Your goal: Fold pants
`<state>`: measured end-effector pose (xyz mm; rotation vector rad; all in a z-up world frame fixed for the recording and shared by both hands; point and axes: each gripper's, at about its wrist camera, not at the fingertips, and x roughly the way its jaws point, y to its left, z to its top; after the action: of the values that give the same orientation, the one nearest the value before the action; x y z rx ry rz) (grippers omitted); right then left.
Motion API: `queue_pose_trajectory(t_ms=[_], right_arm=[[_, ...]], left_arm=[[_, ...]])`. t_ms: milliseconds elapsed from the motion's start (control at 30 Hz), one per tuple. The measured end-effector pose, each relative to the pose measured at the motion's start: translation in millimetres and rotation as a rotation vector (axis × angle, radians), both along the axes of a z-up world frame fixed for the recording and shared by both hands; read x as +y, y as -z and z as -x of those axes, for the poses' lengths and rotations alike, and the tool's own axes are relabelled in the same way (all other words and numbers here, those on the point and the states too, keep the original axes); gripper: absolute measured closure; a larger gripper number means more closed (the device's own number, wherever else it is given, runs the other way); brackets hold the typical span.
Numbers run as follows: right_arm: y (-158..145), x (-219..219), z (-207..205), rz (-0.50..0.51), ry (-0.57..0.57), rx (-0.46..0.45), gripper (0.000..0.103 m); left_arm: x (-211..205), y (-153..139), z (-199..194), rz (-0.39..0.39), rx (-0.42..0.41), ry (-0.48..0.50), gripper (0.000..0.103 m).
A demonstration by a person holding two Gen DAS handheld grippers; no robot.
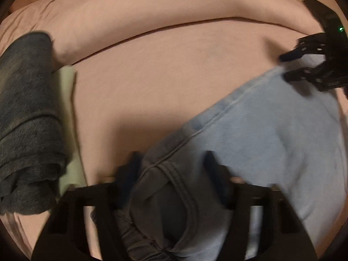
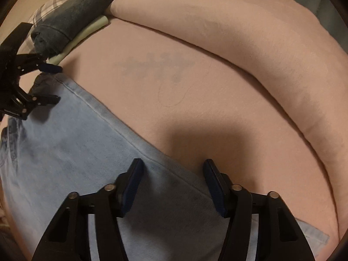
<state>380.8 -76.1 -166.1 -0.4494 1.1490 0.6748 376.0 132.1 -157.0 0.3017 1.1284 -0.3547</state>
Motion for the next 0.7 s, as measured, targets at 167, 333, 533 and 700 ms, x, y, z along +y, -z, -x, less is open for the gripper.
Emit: queue_pose_trajectory(t_ms=[167,333,533,700], right_arm=[[-17.7,13.3,26.1,0.042,-0.086,-0.114,0.096],[-9.3,11.4,22.2,0.058,-0.044,-0.070,0.097],[-24.2,-4.5,23.3,0.069,-0.046,-0.093,0.054],[-10.0,-23.6,22.6,0.046,0.052,-0.049,0.050]], left_arm=[[9.9,-18.0,-3.6,0.007,-0.069,-0.031,0.072],[6.0,-12.1,-8.1,-0.036,-0.050,-0.046,0.067],[14.5,-21.6,-20.9,-0.078,-0.063,-0.048,0.031],[17.9,-13.3,-25.9,-0.025,0.000,-0.044,0.065]])
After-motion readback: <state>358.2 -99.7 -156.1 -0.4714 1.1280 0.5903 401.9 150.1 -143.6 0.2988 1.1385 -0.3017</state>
